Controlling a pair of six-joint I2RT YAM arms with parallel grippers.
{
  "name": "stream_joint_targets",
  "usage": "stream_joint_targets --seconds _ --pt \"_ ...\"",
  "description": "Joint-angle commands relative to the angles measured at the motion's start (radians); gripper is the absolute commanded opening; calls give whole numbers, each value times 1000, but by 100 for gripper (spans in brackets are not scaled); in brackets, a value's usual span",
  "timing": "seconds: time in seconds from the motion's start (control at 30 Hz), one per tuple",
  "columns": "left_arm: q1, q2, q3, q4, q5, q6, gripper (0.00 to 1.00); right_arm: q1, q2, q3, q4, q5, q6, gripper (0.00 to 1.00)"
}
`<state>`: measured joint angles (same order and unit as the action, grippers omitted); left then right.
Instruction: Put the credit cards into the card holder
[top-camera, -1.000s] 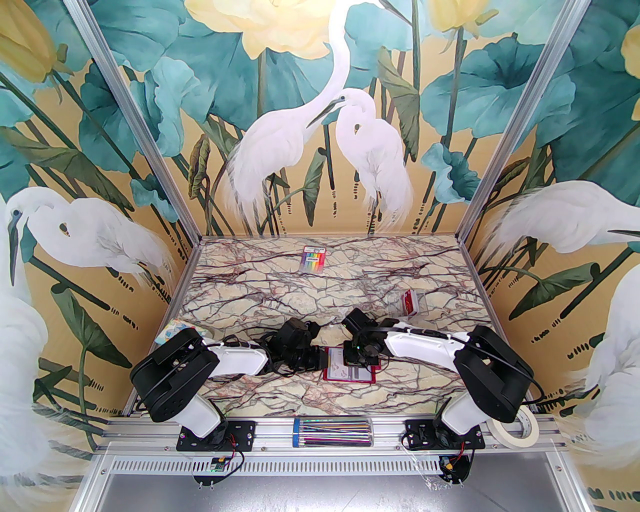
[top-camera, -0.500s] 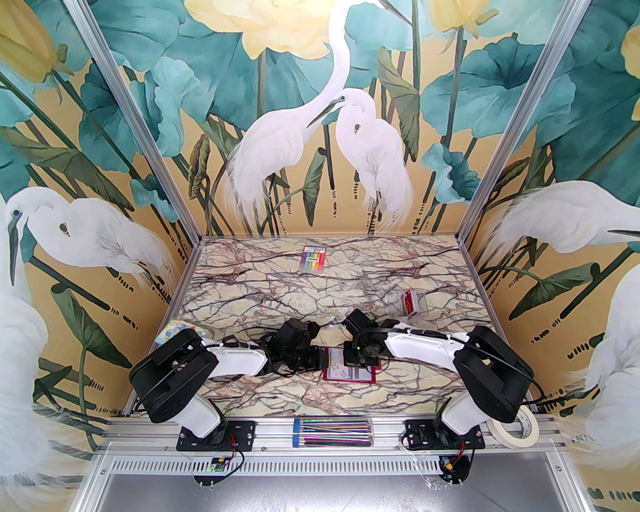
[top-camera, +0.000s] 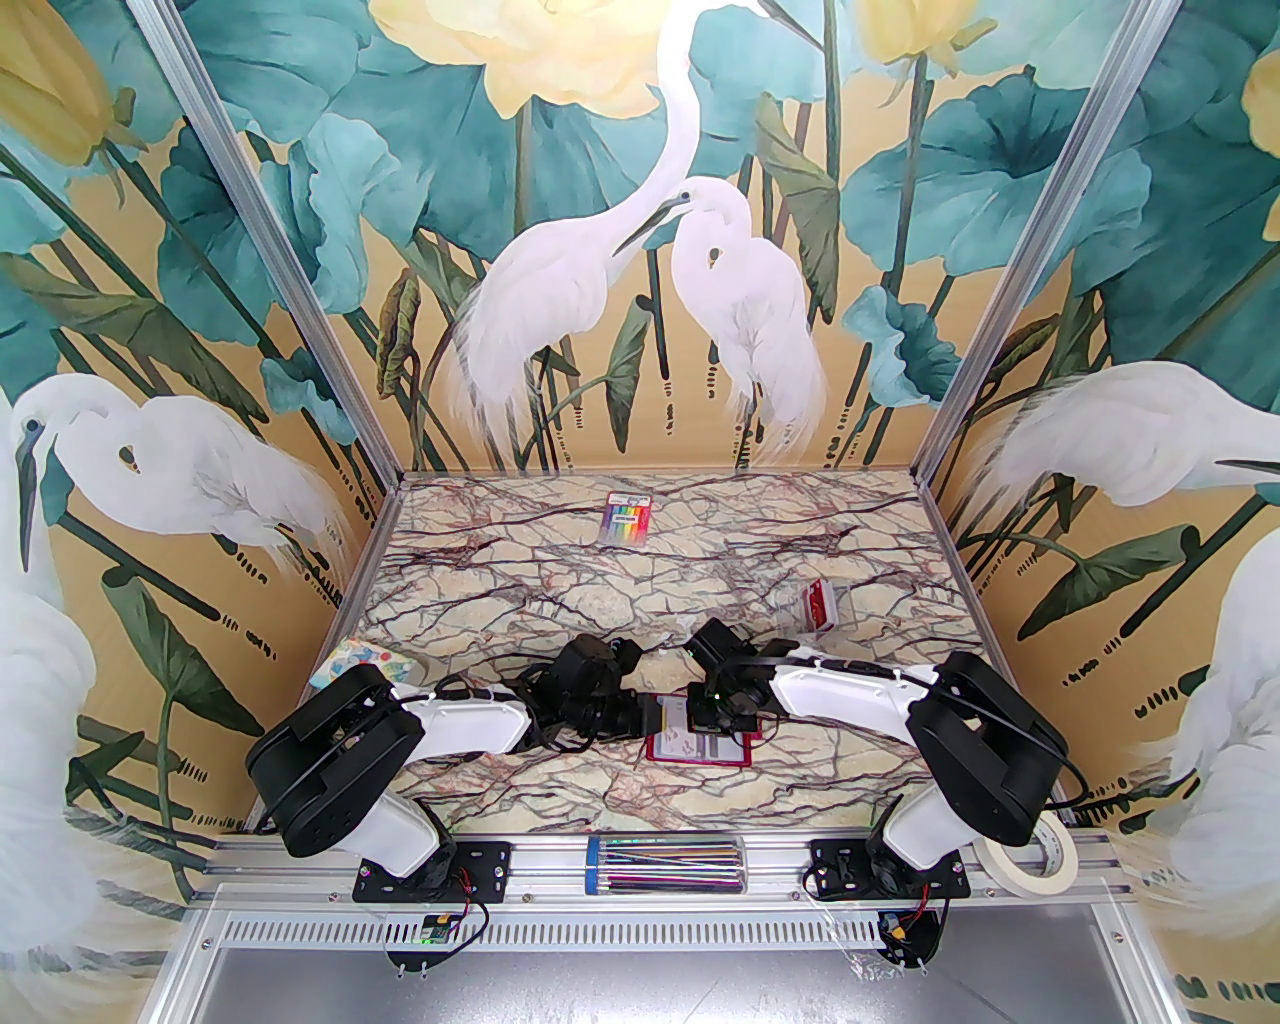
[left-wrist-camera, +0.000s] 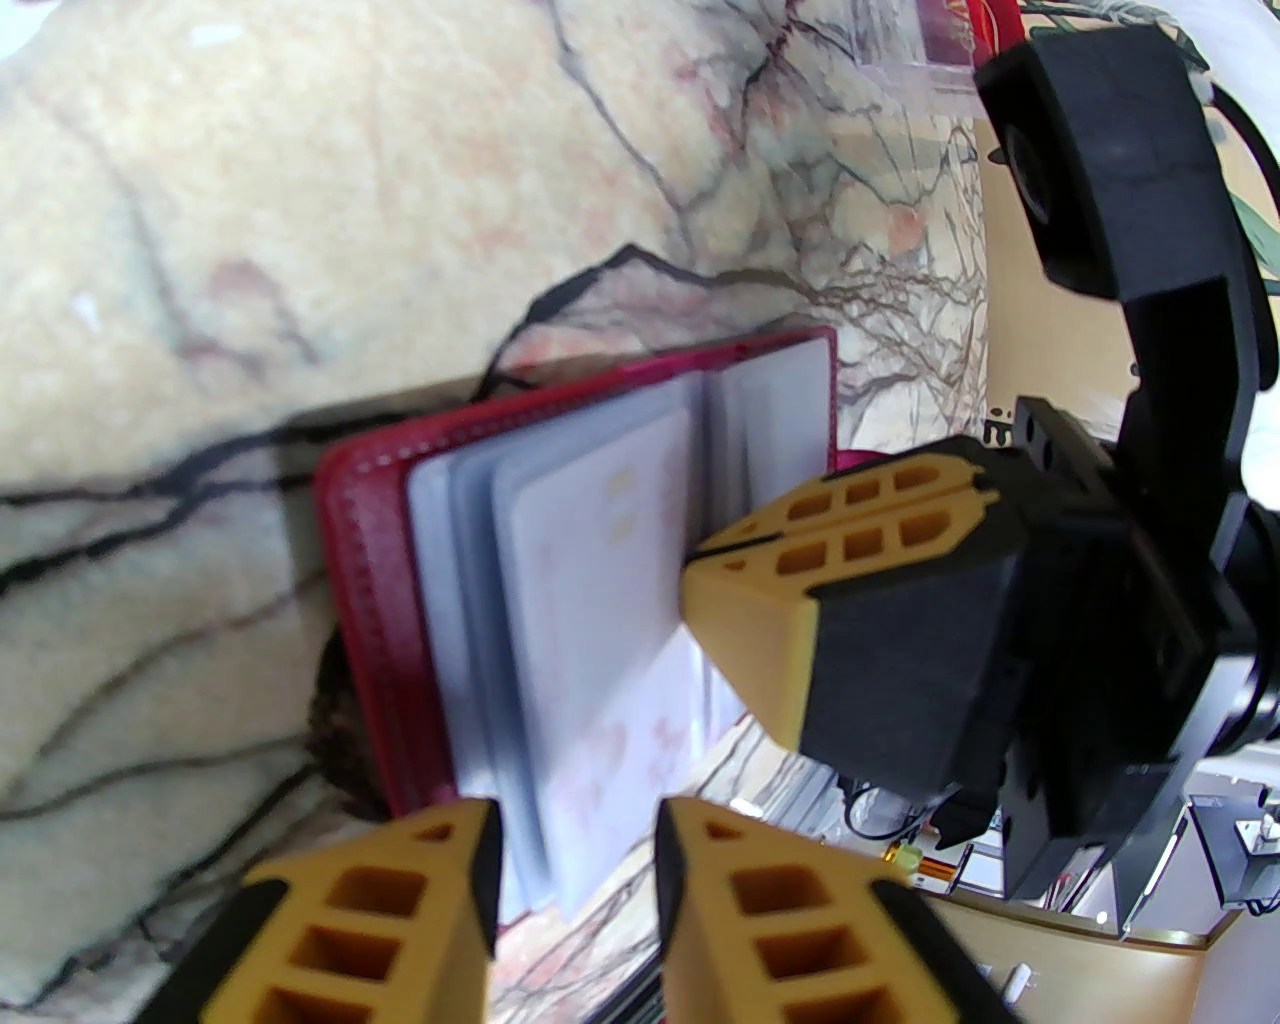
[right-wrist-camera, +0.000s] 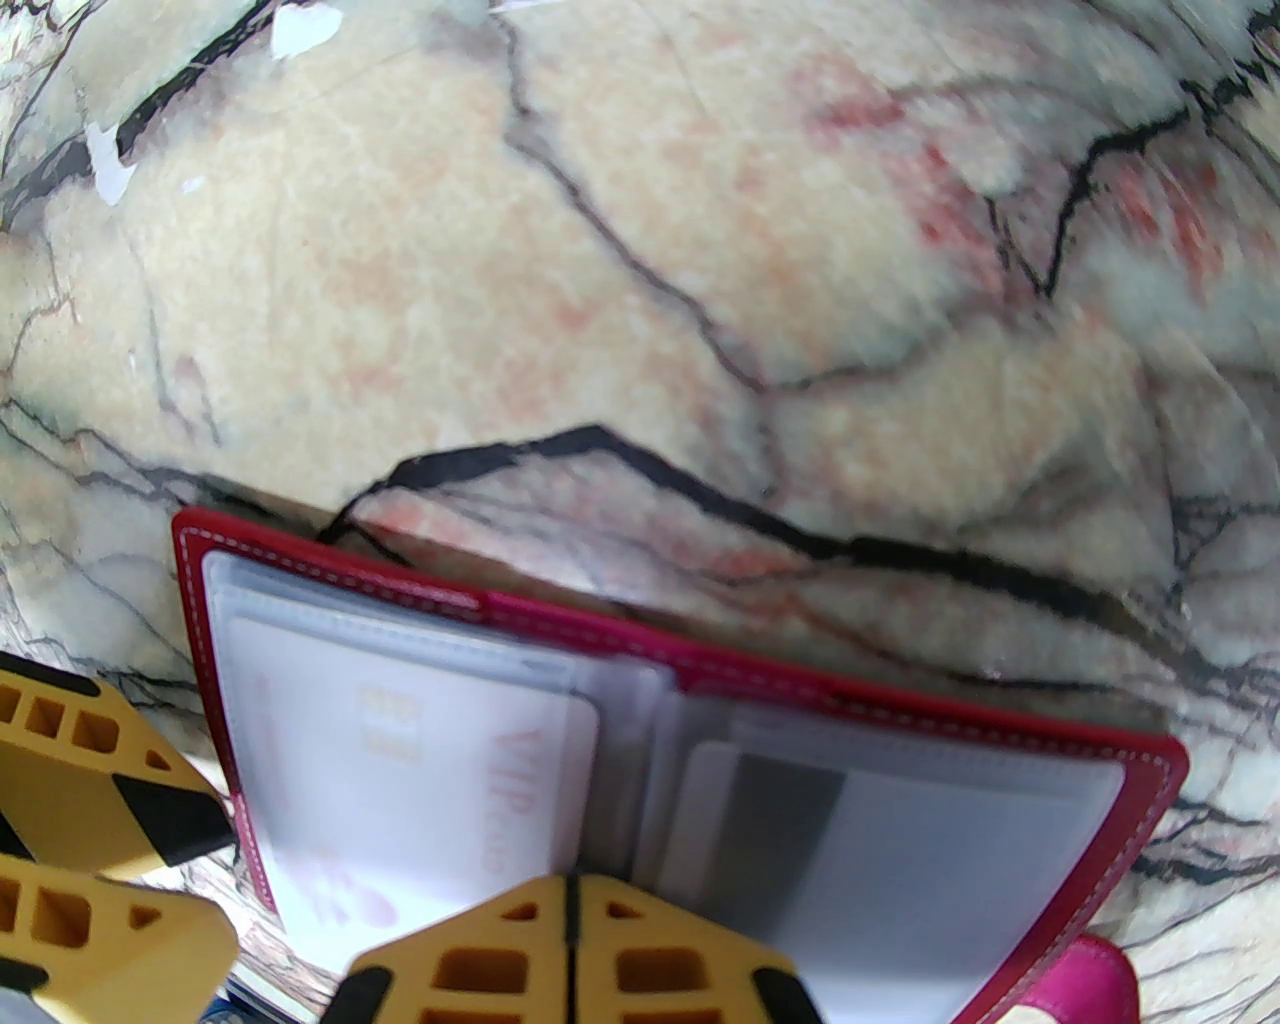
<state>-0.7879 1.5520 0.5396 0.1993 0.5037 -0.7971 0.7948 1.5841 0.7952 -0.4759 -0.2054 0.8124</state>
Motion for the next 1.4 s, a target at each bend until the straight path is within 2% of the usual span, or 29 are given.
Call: stream_joint_targets --seconds 0.0,0.67,0.97,1.37 --pt "-12 13 25 22 27 -7 33 6 22 -28 -21 31 8 6" --pt "-19 47 42 21 22 0 33 6 28 -21 -32 29 -2 5" --pt "-19 14 39 -35 -37 21 33 6 31 -20 -35 29 -3 5" --pt "-20 23 40 -16 -12 18 32 6 31 -17 -39 33 -4 5"
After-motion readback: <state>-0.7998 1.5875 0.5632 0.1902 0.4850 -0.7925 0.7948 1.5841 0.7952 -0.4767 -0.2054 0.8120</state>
